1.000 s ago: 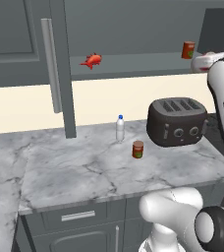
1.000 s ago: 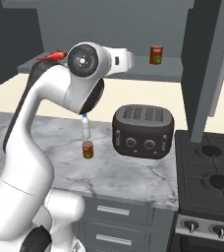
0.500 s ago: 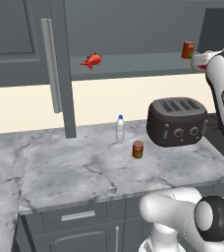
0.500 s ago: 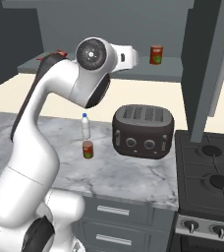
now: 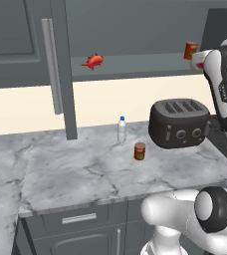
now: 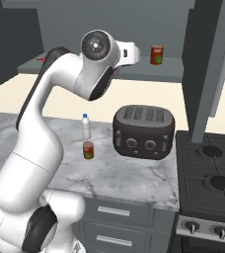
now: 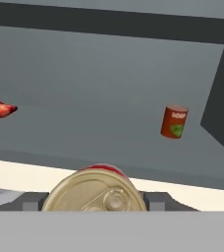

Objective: Pick the cans from the counter and place them in their designated side in the cabinet.

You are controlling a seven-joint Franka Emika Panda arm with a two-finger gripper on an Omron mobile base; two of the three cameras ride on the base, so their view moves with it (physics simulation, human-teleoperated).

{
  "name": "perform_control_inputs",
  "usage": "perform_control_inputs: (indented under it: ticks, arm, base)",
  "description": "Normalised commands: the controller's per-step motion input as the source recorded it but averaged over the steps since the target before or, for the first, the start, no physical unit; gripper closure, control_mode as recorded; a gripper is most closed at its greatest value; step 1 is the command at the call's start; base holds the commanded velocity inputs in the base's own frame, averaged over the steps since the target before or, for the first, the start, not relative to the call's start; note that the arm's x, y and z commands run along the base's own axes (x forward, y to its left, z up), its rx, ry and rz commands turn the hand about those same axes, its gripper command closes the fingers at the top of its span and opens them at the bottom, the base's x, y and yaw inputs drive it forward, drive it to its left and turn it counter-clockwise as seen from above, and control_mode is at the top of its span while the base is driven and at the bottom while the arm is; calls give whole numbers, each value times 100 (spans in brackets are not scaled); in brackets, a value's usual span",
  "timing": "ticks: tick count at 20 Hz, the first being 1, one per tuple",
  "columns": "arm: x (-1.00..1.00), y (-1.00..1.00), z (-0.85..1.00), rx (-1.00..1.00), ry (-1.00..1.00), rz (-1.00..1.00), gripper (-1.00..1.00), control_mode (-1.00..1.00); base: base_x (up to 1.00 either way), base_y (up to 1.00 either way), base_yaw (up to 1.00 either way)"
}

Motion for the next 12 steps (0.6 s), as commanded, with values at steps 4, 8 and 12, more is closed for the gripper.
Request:
perform_control_inputs:
  ticks: [4,8,12]
  arm:
    - [19,-2,0,0,5,0,100,-100]
    - [15,-3,-1,0,5,0,100,-100]
    - [16,-2,-3,0,4,0,100,-100]
  base:
    - [0,0,0]
    - [0,0,0]
    - [0,0,0]
